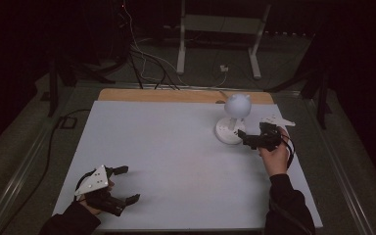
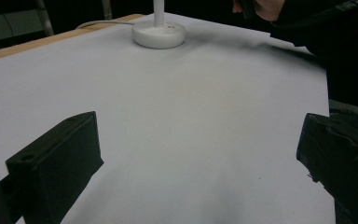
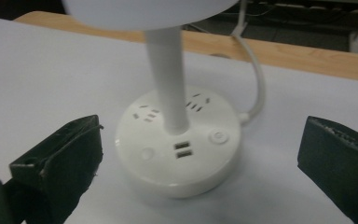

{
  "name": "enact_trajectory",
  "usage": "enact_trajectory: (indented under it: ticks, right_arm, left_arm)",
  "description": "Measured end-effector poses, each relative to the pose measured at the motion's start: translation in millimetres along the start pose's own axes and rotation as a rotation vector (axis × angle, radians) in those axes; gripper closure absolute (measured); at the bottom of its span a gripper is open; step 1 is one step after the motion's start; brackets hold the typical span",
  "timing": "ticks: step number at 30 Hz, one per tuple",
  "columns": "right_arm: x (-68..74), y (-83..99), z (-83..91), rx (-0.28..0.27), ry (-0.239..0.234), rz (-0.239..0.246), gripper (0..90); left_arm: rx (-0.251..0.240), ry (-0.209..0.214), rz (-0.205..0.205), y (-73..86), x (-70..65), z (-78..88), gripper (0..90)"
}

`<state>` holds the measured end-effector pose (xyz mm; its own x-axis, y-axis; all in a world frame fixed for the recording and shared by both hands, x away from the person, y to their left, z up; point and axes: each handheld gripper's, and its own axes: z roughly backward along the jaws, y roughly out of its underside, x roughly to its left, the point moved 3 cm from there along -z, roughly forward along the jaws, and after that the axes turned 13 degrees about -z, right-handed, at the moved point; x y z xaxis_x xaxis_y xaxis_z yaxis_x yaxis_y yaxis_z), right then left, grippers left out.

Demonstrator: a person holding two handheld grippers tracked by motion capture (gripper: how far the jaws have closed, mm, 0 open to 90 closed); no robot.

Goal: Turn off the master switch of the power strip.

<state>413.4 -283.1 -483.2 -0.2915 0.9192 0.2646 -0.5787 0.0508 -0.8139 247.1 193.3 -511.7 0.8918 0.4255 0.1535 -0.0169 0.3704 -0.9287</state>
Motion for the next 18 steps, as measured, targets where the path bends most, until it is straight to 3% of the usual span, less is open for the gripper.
enact_trajectory:
  ticks: [18]
  right_arm:
    - [41.3,29.8,28.4,0.058,-0.146,0.066,0.0]
  left_arm:
    - [-0.005,0.003,-0.005,-0.7,-0.4,1.0,0.3]
